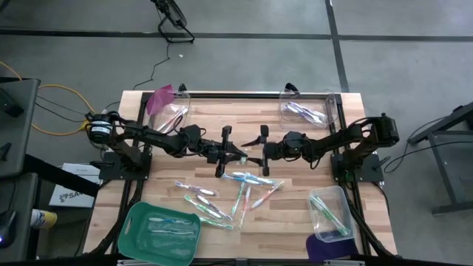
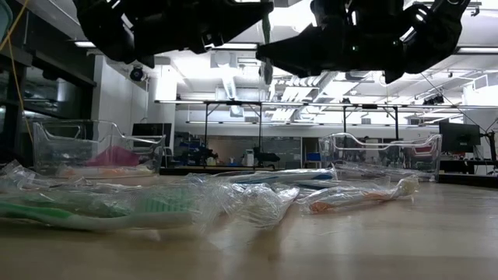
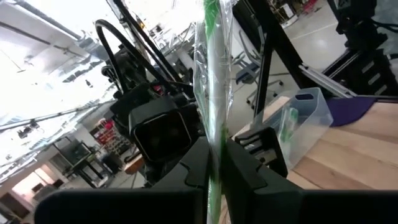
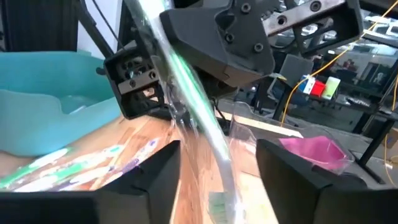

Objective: Pick & Place Toothbrushes
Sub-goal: Put the green toothbrush into the white bin

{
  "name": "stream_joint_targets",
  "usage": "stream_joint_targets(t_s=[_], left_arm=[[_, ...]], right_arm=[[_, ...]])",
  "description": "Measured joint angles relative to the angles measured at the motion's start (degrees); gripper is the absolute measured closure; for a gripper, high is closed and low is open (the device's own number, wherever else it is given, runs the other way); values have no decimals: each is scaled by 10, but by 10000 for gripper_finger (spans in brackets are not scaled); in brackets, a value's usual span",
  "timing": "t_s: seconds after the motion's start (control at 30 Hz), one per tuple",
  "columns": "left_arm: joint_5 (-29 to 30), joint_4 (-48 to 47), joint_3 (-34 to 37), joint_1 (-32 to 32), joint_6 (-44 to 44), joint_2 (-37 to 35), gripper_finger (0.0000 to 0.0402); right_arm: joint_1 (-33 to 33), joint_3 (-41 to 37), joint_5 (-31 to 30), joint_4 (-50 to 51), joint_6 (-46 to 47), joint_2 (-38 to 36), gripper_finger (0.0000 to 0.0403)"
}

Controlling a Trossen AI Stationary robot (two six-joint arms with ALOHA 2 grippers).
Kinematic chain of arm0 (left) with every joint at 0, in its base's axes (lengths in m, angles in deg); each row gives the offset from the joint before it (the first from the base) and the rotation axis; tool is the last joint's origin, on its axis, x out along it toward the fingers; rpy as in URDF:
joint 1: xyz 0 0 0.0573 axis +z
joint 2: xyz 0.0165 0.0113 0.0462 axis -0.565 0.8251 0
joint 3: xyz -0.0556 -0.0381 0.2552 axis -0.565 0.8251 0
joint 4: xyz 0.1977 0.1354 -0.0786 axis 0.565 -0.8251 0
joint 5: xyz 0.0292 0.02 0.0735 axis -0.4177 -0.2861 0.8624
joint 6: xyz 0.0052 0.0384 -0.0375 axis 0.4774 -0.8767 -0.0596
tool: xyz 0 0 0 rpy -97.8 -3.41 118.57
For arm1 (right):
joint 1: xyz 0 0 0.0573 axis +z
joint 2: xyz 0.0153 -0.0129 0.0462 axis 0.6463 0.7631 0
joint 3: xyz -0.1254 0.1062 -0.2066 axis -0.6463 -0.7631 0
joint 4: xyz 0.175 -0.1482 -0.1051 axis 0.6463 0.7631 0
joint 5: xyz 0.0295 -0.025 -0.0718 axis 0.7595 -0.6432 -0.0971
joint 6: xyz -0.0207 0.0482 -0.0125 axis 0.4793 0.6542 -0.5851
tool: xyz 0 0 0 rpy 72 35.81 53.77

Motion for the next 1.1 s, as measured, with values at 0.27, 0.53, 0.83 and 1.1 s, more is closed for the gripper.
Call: stream_joint_targets(t_s=[0.27, 0.53, 0.83, 1.1], left_arm=[[3, -13, 0, 1, -10, 0, 374], [21, -20, 0, 1, -19, -1, 309], [81, -73, 2, 1, -90, -30, 196], [202, -272, 2, 0, -136, -134, 181]], right_arm=[[0, 0, -1, 6, 37, 0, 339], [0, -1, 4, 29, 62, 0, 385], [0, 0, -69, 114, 111, -45, 389], [-1, 0, -193, 346, 224, -196, 389]])
